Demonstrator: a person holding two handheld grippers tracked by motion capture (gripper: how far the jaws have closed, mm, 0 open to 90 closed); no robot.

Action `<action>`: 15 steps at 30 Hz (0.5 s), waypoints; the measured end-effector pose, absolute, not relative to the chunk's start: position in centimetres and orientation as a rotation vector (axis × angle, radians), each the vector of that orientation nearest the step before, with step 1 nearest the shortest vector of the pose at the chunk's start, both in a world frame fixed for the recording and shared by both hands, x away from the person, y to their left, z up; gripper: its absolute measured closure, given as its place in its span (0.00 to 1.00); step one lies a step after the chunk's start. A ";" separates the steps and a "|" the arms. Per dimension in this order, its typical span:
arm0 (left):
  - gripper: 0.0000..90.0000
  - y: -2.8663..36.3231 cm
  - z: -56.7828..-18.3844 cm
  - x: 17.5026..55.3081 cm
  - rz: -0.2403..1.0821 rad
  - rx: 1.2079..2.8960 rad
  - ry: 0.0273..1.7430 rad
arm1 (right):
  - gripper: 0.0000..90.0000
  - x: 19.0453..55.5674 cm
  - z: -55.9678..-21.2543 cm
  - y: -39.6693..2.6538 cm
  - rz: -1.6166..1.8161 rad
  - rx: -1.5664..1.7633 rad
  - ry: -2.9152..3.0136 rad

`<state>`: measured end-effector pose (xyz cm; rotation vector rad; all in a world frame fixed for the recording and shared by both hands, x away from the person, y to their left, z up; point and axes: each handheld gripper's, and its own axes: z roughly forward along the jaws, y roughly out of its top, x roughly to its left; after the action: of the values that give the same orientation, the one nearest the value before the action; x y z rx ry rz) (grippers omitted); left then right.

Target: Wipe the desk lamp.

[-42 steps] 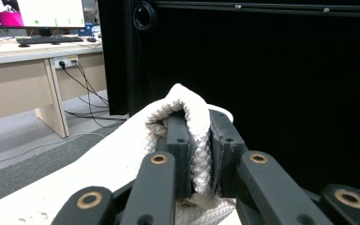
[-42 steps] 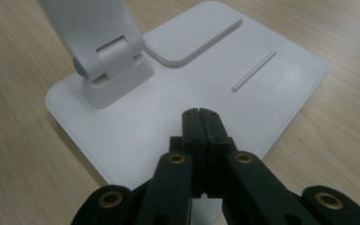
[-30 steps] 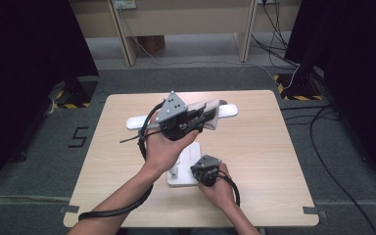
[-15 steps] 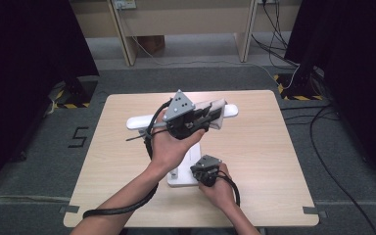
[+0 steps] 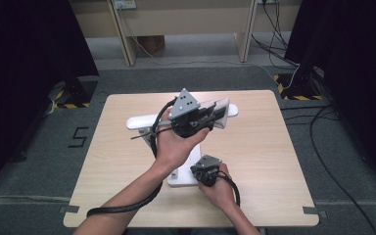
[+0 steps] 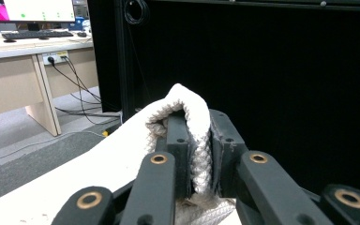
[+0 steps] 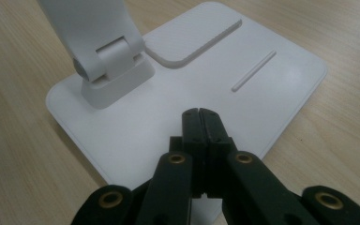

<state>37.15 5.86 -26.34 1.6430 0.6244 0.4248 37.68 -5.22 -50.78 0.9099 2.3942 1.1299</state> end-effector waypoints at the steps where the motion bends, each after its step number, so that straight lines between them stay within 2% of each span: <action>1: 0.89 5.7 -26.4 37.2 0.424 1.643 0.624 | 1.00 37.7 -50.8 -5.2 1.130 0.912 2.394; 15: 0.89 4.7 -26.3 37.5 0.422 1.648 0.619 | 1.00 37.7 -50.8 -5.2 1.135 0.913 2.391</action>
<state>37.51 4.73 -26.27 1.6476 0.6191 0.4219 37.68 -5.24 -50.80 0.9134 2.3912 1.1349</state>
